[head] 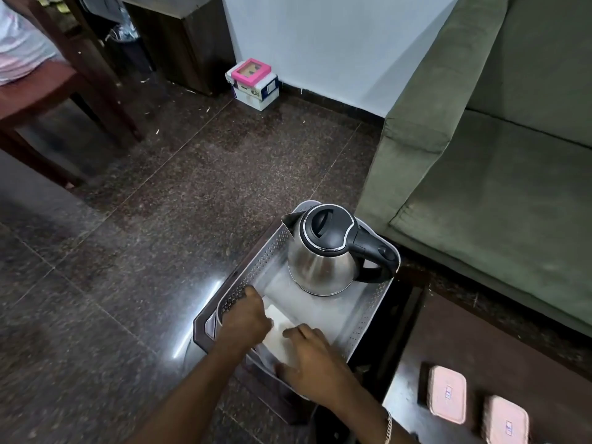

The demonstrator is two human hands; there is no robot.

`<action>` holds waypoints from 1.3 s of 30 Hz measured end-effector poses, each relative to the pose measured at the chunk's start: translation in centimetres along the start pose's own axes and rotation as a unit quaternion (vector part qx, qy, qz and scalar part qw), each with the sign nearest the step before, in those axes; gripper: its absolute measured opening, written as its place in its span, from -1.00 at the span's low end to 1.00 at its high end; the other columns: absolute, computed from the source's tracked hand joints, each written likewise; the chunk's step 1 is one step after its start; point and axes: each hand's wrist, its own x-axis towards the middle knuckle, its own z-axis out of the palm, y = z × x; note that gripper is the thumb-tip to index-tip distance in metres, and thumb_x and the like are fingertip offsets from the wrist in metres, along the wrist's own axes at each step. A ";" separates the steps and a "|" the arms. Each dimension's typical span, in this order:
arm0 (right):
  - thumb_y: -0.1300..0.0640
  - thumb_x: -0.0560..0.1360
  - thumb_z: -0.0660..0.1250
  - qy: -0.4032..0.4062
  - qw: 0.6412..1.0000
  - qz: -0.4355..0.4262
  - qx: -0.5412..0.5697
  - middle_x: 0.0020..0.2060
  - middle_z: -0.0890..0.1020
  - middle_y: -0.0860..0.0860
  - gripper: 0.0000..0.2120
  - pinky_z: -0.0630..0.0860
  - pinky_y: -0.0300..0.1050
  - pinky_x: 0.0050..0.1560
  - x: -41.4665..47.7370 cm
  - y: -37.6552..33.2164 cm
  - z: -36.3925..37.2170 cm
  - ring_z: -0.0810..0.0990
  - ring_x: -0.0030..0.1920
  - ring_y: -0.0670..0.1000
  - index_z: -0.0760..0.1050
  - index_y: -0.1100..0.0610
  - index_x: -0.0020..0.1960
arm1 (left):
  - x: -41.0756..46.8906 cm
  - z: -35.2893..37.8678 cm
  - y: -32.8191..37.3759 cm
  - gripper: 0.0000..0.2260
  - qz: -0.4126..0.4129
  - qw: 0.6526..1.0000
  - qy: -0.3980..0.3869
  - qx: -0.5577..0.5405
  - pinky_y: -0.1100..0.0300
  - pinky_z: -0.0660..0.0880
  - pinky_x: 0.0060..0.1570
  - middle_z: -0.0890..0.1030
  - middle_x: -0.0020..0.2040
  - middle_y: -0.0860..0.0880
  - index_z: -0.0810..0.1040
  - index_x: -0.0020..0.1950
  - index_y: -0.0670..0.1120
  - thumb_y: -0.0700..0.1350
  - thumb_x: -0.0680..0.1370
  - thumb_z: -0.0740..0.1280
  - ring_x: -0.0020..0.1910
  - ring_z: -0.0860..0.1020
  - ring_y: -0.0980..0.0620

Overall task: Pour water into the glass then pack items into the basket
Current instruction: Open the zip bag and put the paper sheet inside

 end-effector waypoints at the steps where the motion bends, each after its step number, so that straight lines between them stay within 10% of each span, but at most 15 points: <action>1: -0.38 0.48 0.20 0.004 1.000 -0.004 0.005 0.34 0.44 -0.05 -0.30 0.48 0.04 0.27 0.0 -0.1 -0.1 0.41 0.34 0.06 0.34 0.01 0.47 | 0.1 -0.5 0.0 -0.47 -0.003 0.999 0.000 -0.045 -0.01 0.53 0.19 0.62 0.26 -0.22 0.32 0.32 -0.20 -0.06 0.49 0.49 0.26 0.58 -0.23; 5: -0.40 0.42 0.28 0.006 0.998 -0.015 0.056 0.34 0.49 -0.04 -0.20 0.46 -0.03 0.31 -0.6 -0.1 -1.7 0.46 0.32 0.04 0.33 0.03 0.51 | -0.5 -2.1 0.5 -0.70 -0.041 0.949 0.010 -0.311 -0.03 0.66 -0.18 0.60 0.14 -0.23 0.40 0.20 -0.22 -0.20 0.56 0.43 0.03 0.64 -0.21; 10: 0.08 0.57 0.25 0.130 0.984 -0.024 0.123 -0.01 0.67 0.00 -0.78 0.52 -0.05 0.01 -1.9 -0.2 -3.8 0.62 -0.01 0.05 0.58 0.08 0.15 | -4.5 -3.3 2.7 -0.63 -0.033 0.806 0.007 -0.591 0.16 0.62 -0.37 0.66 -0.17 -0.23 0.42 0.15 -0.15 0.07 0.56 0.46 -0.28 0.65 -0.10; 17: 0.04 0.59 0.41 0.216 0.935 -0.008 0.282 -0.35 0.55 -0.19 -0.74 0.35 -0.38 -0.27 -5.1 0.7 -7.1 0.52 -0.31 -0.19 0.50 -0.14 -0.26 | -9.7 -0.1 4.7 -0.76 0.116 0.876 0.020 -0.468 0.10 0.65 -0.28 0.70 -0.18 -0.09 0.61 -0.03 -0.01 0.04 0.41 0.56 -0.23 0.68 0.00; 27: 0.26 0.58 0.42 0.334 0.835 0.104 0.425 -0.03 0.76 -0.02 -0.77 0.61 -0.06 0.00 -14.5 6.6 -12.4 0.72 -0.03 -0.01 0.63 -0.02 0.14 | -15.4 0.8 10.6 -0.66 0.231 0.865 0.120 -0.429 0.12 0.62 -0.04 0.63 -0.16 0.03 0.47 0.02 0.10 -0.20 0.46 0.55 -0.11 0.67 0.03; 30: 0.10 0.53 0.48 0.436 0.841 0.153 0.282 0.21 0.60 -0.03 -0.48 0.50 -0.01 0.25 -18.0 8.1 -14.6 0.55 0.21 0.01 0.43 -0.04 0.45 | -17.6 0.8 13.8 -0.73 0.251 0.844 0.129 -0.456 0.03 0.62 -0.04 0.58 -0.17 0.00 0.47 -0.10 -0.01 -0.25 0.47 0.55 -0.12 0.64 -0.10; 34: -0.22 0.37 0.54 0.381 0.880 0.070 0.275 -0.01 0.63 -0.18 -0.45 0.50 -0.36 0.01 -21.7 7.5 -16.8 0.62 0.03 -0.14 0.53 -0.16 0.32 | -20.6 1.8 18.8 -0.79 0.298 0.814 0.092 -0.490 -0.02 0.61 -0.11 0.60 -0.18 -0.27 0.47 -0.14 -0.19 -0.31 0.50 0.51 -0.21 0.60 -0.09; 39: 0.29 0.49 0.46 0.372 0.896 0.041 0.238 -0.16 0.67 -0.13 -0.61 0.50 -0.35 -0.15 -25.0 9.4 -18.6 0.64 -0.16 -0.09 0.53 -0.12 0.16 | -22.9 3.3 22.9 -0.81 0.372 0.826 0.077 -0.416 0.07 0.56 -0.16 0.58 -0.21 -0.08 0.52 -0.16 -0.08 -0.32 0.50 0.45 -0.26 0.59 0.08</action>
